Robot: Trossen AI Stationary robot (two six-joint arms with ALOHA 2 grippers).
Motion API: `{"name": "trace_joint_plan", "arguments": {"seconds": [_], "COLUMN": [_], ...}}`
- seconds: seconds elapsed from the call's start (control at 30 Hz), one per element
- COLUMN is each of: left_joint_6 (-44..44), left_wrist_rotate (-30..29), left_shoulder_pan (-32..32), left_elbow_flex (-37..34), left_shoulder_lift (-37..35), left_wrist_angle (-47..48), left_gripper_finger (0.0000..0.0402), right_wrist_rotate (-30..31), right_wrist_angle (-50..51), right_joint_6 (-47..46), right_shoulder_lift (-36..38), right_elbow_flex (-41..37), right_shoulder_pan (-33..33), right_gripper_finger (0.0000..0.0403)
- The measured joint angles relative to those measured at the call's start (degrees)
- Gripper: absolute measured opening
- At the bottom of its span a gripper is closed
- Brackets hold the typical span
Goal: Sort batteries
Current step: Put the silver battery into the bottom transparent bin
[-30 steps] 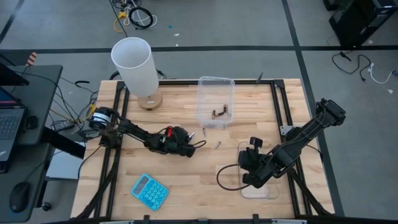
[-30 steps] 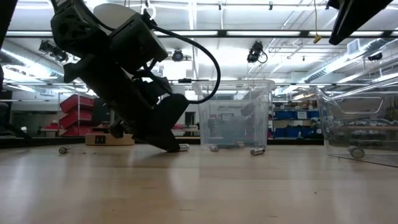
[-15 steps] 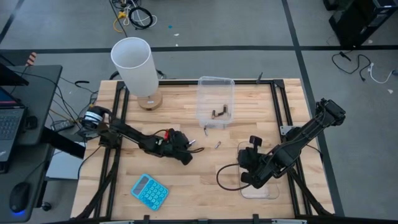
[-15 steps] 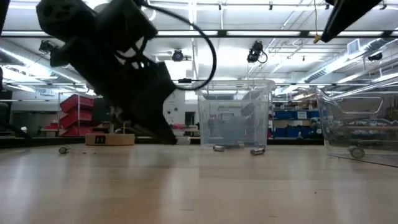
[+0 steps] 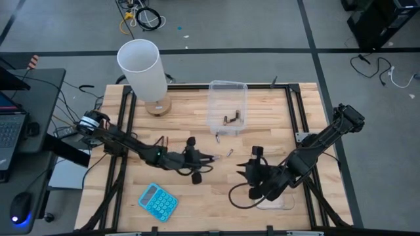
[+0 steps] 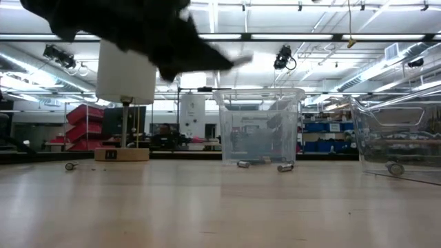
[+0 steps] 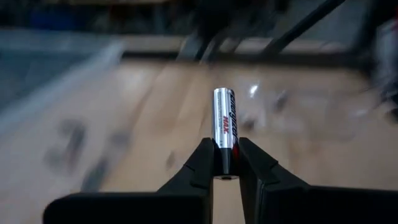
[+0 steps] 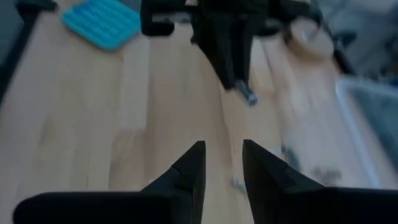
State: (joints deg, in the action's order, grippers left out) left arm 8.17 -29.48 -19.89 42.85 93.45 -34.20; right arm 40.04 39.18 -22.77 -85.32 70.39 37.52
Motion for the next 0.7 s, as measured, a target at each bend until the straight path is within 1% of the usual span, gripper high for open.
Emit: {"name": "trace_joint_plan", "arguments": {"seconds": [0.1, 0.23, 0.47, 0.7], "left_joint_6": [-7.5, -14.7, -19.0, -22.5], "left_wrist_rotate": [2.8, 5.4, 7.4, 7.8], "left_shoulder_pan": [-0.3, -0.4, -0.4, -0.3], "left_elbow_flex": [0.0, 0.0, 0.1, 0.1], "left_shoulder_lift": [-0.1, -0.1, -0.1, -0.1], "left_wrist_angle": [-7.9, -14.6, -16.1, -17.4], "left_gripper_finger": [0.0032, 0.0032, 0.0033, 0.0034], "right_wrist_rotate": [0.0, 0.0, -0.1, -2.4], "right_wrist_angle": [-5.5, -10.5, -12.4, -16.0], "right_joint_6": [5.9, 11.4, 13.0, 16.3], "right_shoulder_lift": [0.0, 0.0, 0.0, 0.0], "right_elbow_flex": [0.0, 0.0, 0.0, 0.0], "right_shoulder_pan": [-0.9, -2.0, -4.7, -6.8], "right_gripper_finger": [0.0092, 0.0092, 0.0109, 0.0133]}}
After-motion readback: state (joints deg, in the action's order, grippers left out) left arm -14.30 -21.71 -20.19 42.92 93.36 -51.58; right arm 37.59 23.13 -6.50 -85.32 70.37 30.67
